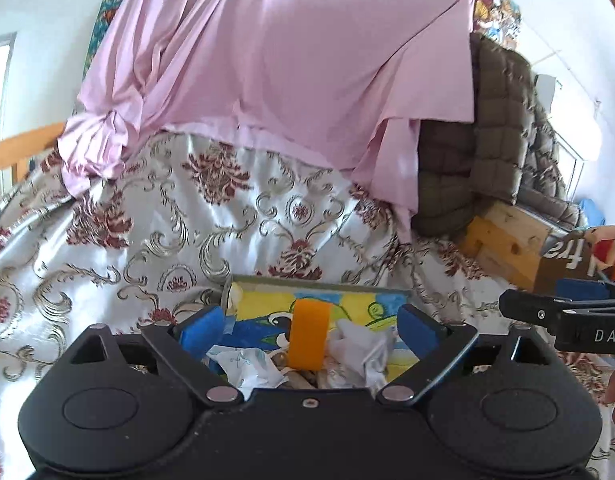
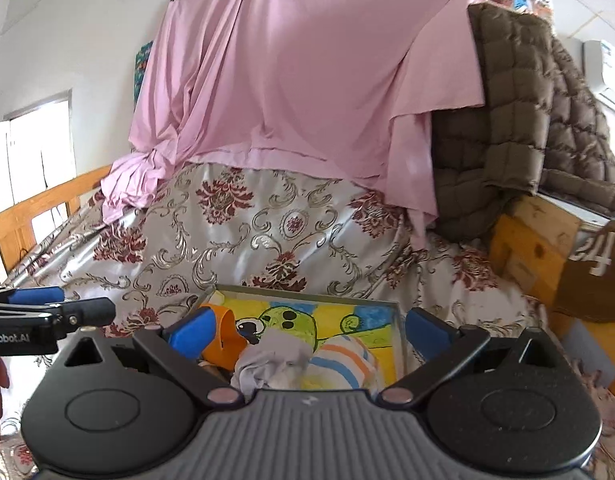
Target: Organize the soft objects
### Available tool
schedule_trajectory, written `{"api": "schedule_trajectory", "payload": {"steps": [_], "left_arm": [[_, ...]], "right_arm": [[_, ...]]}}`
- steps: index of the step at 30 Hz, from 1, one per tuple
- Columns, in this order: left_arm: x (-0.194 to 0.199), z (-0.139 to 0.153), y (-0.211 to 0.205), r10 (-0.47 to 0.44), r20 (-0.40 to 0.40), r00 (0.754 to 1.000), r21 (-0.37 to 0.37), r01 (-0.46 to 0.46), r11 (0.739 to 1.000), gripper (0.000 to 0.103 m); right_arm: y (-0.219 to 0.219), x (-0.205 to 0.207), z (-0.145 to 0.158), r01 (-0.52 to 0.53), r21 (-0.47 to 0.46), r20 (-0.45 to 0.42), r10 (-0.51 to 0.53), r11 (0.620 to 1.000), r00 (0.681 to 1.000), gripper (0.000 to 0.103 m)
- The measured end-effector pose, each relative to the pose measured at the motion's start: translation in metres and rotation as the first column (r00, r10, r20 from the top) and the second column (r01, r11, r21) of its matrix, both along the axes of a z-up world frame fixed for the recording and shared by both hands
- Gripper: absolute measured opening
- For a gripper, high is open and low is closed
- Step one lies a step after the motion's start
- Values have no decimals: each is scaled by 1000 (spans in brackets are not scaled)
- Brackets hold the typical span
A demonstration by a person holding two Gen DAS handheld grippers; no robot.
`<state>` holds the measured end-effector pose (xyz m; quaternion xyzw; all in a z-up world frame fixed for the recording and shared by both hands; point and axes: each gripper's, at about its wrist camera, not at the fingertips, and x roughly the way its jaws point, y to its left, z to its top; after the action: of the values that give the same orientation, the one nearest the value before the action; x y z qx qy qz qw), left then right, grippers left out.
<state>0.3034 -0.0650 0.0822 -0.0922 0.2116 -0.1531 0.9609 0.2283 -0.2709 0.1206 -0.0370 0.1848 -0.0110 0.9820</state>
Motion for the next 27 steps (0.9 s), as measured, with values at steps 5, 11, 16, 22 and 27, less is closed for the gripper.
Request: {"api": "schedule_trajectory", "payload": {"steps": [5, 11, 16, 22, 27], "left_arm": [[-33, 16, 3, -6, 22, 1000, -3, 6, 1000, 97], [-73, 29, 10, -3, 70, 998, -6, 4, 1000, 102], [-101, 34, 16, -2, 98, 995, -13, 3, 1000, 102], [-125, 29, 23, 22, 112, 993, 0, -22, 1000, 102], [-142, 13, 30, 38, 101, 994, 23, -41, 999, 102]], "right_arm": [[8, -32, 7, 6, -7, 20, -6, 1000, 1000, 103], [20, -69, 13, 16, 0, 55, -16, 1000, 998, 103], [25, -92, 15, 29, 10, 64, -30, 1000, 998, 103], [33, -120, 4, 78, 75, 78, -84, 994, 993, 103], [34, -140, -22, 111, 182, 68, -125, 977, 990, 103]]}}
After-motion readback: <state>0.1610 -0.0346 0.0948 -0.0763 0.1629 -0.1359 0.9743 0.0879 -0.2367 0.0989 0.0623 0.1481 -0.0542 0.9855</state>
